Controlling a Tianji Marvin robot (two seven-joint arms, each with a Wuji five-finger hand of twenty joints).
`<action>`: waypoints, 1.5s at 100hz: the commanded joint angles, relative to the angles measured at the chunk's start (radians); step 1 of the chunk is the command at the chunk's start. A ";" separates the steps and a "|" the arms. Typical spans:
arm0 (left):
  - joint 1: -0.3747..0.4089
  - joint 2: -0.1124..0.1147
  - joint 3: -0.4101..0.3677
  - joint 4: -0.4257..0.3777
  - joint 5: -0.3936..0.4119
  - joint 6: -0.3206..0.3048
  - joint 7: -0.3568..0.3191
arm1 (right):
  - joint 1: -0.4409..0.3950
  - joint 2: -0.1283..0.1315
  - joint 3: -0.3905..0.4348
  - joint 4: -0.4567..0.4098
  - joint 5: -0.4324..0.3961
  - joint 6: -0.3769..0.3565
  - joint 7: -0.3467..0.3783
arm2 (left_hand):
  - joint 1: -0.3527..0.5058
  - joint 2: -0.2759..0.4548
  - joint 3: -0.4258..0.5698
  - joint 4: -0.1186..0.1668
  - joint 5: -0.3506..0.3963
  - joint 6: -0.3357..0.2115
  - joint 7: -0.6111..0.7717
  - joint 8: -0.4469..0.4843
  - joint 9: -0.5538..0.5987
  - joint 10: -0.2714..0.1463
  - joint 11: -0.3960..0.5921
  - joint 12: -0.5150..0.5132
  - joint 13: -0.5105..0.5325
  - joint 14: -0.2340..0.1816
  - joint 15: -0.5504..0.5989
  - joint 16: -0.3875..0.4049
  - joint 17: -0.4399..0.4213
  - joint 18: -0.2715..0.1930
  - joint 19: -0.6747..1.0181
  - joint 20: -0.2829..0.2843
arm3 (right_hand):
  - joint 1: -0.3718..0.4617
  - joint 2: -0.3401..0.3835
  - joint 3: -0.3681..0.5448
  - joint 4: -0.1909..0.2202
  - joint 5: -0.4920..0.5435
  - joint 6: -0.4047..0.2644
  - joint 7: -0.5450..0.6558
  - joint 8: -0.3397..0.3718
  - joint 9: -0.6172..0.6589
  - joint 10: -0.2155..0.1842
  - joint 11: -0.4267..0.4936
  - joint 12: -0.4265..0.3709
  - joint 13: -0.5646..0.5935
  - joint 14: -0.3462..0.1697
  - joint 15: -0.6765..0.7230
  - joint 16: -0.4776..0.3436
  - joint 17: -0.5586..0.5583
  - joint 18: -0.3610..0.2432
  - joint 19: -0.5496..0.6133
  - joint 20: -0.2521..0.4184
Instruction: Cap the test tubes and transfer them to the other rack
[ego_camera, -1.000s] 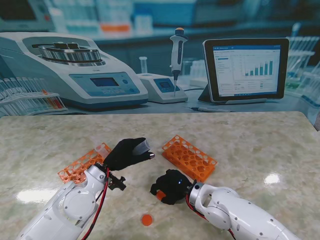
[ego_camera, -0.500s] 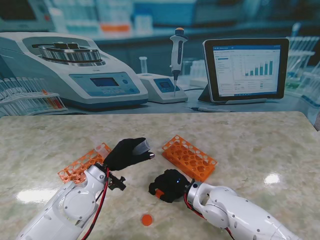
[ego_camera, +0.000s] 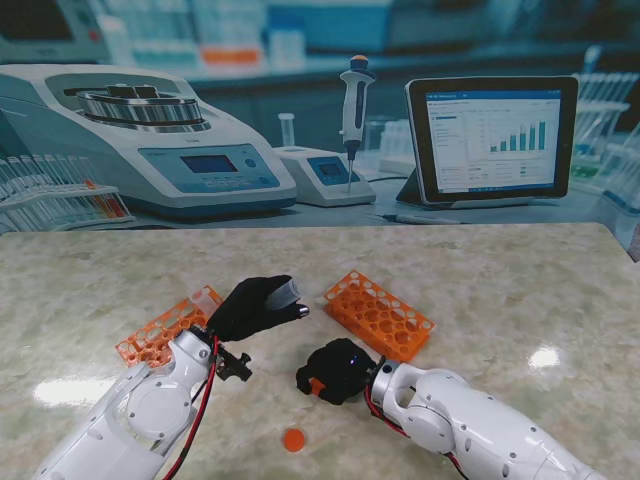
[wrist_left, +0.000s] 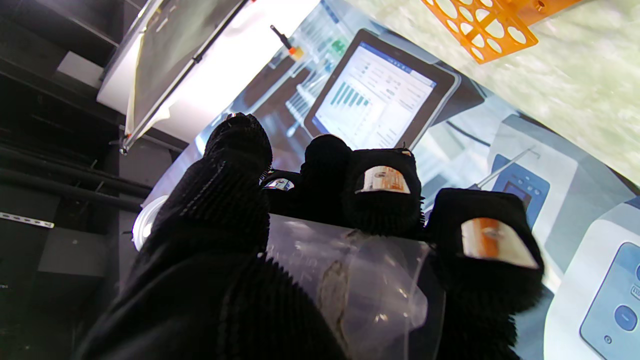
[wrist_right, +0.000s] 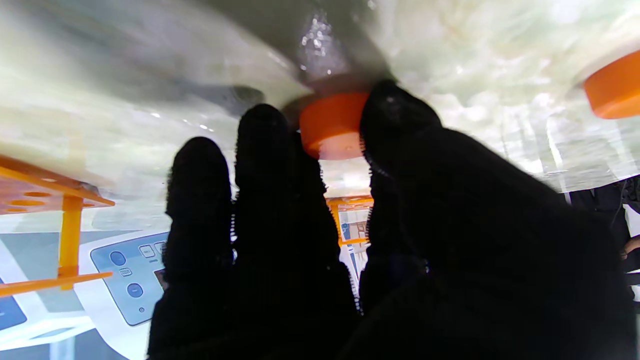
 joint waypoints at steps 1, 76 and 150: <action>0.003 0.000 0.000 -0.005 -0.001 0.004 -0.002 | -0.022 0.007 -0.013 0.037 -0.005 0.000 0.024 | 0.029 0.045 -0.005 0.020 0.029 0.021 0.078 0.059 0.026 -0.049 0.008 0.018 0.048 -0.045 -0.002 -0.005 0.049 -0.063 0.137 -0.017 | 0.144 0.035 0.131 0.031 0.056 -0.015 0.038 0.011 0.130 -0.120 -0.006 -0.054 0.039 0.005 0.037 0.011 0.016 -0.011 0.022 -0.008; 0.007 -0.001 -0.005 -0.008 0.002 0.002 0.001 | -0.028 0.002 0.018 0.023 -0.009 -0.014 0.007 | 0.030 0.046 -0.004 0.020 0.029 0.021 0.078 0.059 0.027 -0.049 0.008 0.018 0.049 -0.045 -0.004 -0.006 0.049 -0.062 0.135 -0.017 | 0.170 0.032 0.192 0.019 0.118 -0.007 -0.008 0.079 0.161 -0.120 0.020 -0.045 0.057 0.011 0.067 0.007 0.030 0.005 0.023 -0.019; 0.007 -0.001 -0.006 -0.007 0.001 0.003 0.003 | -0.033 -0.006 0.048 0.019 -0.008 -0.026 -0.027 | 0.030 0.045 -0.004 0.020 0.029 0.021 0.078 0.059 0.026 -0.048 0.008 0.018 0.050 -0.045 -0.006 -0.006 0.049 -0.061 0.134 -0.017 | 0.174 0.019 0.208 0.011 0.133 -0.007 -0.031 0.131 0.168 -0.122 0.027 -0.045 0.063 0.013 0.075 0.002 0.028 0.020 0.041 -0.075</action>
